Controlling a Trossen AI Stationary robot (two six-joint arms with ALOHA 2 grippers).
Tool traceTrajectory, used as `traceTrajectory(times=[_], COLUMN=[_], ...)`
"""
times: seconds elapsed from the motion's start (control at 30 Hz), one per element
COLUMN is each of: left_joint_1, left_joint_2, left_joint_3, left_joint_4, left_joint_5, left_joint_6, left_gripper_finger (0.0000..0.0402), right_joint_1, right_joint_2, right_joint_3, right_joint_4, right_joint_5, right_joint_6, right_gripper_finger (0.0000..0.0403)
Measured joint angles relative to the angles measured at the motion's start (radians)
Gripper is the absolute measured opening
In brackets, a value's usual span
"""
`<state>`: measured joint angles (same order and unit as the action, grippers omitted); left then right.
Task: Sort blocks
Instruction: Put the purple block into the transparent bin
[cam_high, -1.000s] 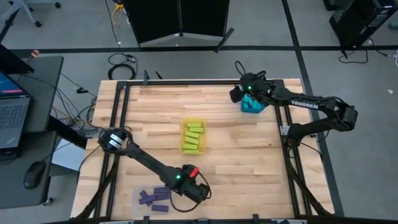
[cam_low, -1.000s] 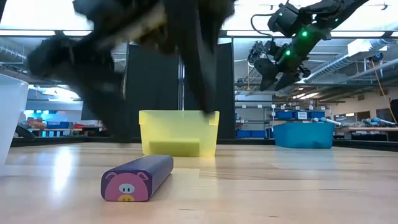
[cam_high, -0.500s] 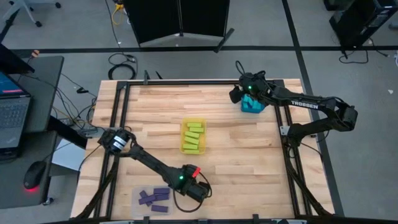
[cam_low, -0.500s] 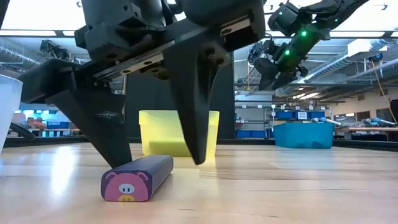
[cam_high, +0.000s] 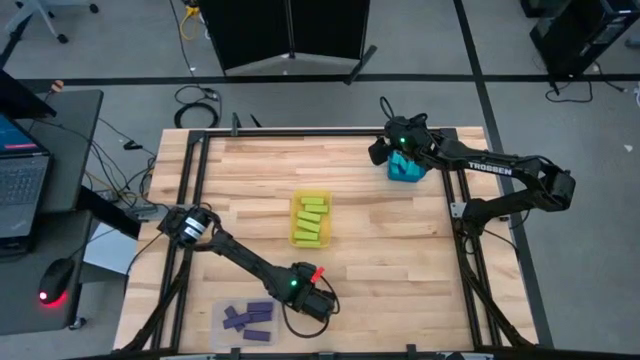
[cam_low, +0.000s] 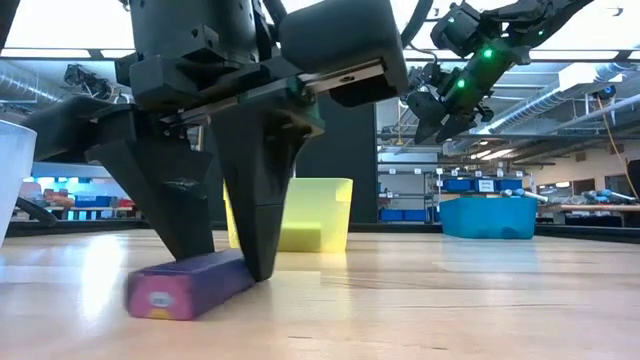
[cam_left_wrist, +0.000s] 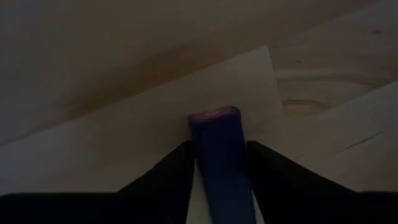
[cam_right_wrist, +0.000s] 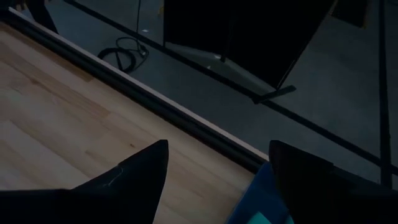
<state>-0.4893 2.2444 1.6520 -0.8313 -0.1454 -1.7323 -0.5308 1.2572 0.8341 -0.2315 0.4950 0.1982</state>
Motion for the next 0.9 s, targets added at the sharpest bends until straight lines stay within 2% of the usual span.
traceTrajectory(times=[0.23,0.47,0.57,0.7,0.9], left_joint_1=[0.000,0.000,0.009,0.013,0.014], left_joint_2=[0.001,0.008,0.015,0.026,0.019], left_joint_3=[0.000,0.040,0.103,0.206,0.372], left_joint_4=[-0.022,-0.072,-0.182,-0.319,-0.421], left_joint_5=[-0.037,-0.075,-0.173,-0.232,-0.314], left_joint_6=[0.011,0.080,0.118,0.156,0.265], left_gripper_finger=[0.0102,0.0101,0.0101,0.0101,0.0101], right_joint_1=[0.000,0.000,0.000,0.000,0.004], right_joint_2=[0.000,0.000,0.000,0.000,0.000], right_joint_3=[0.000,0.000,0.000,0.000,0.000], right_joint_4=[0.001,0.000,0.000,-0.001,-0.018], right_joint_5=[0.000,0.000,0.000,0.000,-0.009], right_joint_6=[0.000,0.007,0.008,0.008,0.019], right_gripper_finger=[0.0289,0.0285,0.0286,0.0285,0.0282])
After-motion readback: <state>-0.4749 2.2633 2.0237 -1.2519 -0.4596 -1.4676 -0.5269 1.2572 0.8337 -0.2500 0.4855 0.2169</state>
